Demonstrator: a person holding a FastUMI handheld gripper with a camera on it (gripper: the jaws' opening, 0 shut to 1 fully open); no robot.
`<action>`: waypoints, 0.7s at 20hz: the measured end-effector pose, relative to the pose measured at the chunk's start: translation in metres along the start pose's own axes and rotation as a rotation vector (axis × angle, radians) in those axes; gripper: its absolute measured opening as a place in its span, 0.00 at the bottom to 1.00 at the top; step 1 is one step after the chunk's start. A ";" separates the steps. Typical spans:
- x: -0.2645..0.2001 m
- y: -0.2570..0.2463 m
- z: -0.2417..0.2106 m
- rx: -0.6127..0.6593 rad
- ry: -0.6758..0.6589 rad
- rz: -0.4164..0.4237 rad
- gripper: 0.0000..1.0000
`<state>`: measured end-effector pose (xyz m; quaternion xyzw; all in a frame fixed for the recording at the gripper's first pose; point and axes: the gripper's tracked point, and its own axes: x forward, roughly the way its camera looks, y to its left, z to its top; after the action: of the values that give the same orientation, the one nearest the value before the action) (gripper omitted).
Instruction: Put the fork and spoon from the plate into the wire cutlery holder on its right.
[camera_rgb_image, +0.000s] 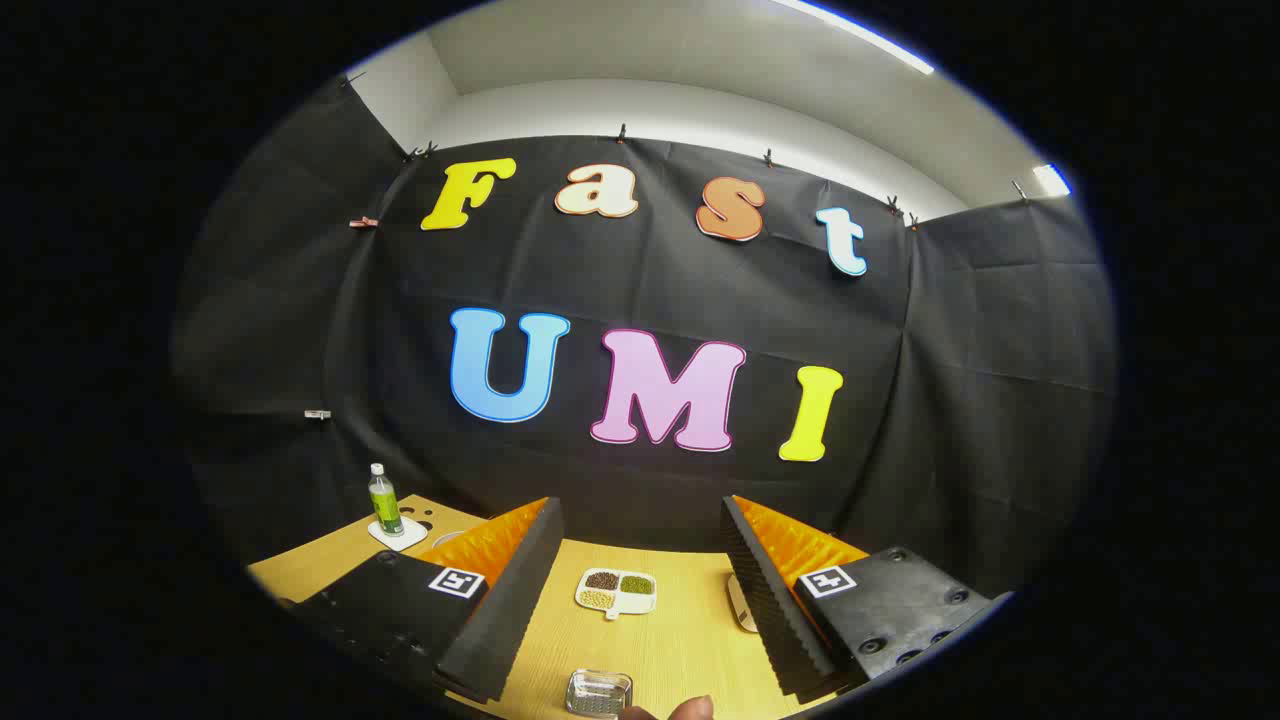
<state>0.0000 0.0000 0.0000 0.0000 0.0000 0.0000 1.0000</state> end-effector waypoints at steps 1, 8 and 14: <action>-0.001 0.000 0.000 0.001 -0.001 -0.001 0.98; -0.004 0.010 -0.008 0.004 0.028 0.024 0.98; -0.005 0.020 -0.006 0.002 0.027 0.046 0.98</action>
<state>-0.0052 0.0198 -0.0064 0.0008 0.0134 0.0230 0.9996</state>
